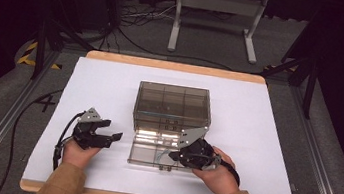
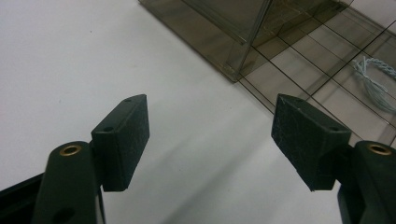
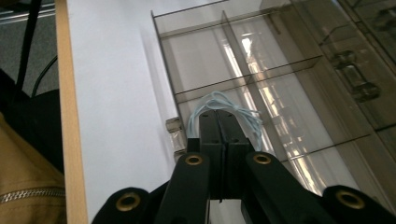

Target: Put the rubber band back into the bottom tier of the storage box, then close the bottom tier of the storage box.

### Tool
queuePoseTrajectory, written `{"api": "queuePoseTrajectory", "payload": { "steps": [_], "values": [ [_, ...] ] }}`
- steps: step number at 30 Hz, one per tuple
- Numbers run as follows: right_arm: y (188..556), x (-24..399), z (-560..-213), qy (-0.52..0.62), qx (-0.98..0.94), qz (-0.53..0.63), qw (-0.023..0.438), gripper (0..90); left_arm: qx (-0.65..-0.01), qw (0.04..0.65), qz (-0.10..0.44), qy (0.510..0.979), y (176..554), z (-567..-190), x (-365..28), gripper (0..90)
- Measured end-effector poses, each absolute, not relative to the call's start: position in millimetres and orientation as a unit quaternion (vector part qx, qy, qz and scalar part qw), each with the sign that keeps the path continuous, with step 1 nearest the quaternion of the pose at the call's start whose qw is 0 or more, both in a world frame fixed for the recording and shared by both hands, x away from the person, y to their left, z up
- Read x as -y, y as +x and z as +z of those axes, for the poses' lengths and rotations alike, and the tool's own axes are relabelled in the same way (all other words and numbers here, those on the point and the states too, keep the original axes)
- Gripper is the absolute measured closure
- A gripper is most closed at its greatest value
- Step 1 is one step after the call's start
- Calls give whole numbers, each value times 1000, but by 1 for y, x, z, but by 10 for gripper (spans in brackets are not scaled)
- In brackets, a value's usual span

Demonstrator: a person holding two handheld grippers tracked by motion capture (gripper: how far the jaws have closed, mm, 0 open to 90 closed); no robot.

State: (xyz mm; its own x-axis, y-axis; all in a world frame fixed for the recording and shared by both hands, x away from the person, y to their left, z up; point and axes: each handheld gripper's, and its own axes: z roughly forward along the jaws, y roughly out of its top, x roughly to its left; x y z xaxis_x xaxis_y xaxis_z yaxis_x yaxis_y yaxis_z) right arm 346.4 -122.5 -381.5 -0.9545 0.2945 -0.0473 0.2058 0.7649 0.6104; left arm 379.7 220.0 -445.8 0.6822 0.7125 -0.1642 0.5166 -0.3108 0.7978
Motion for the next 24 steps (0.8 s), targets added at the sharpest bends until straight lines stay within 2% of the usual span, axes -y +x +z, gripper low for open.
{"api": "queuePoseTrajectory", "payload": {
  "steps": [24],
  "values": [
    [337, 104, -399, 74, -963, 258, 22, 900, -380, 445, 108, 804, 380, -446, -219, 285]
  ]
}}
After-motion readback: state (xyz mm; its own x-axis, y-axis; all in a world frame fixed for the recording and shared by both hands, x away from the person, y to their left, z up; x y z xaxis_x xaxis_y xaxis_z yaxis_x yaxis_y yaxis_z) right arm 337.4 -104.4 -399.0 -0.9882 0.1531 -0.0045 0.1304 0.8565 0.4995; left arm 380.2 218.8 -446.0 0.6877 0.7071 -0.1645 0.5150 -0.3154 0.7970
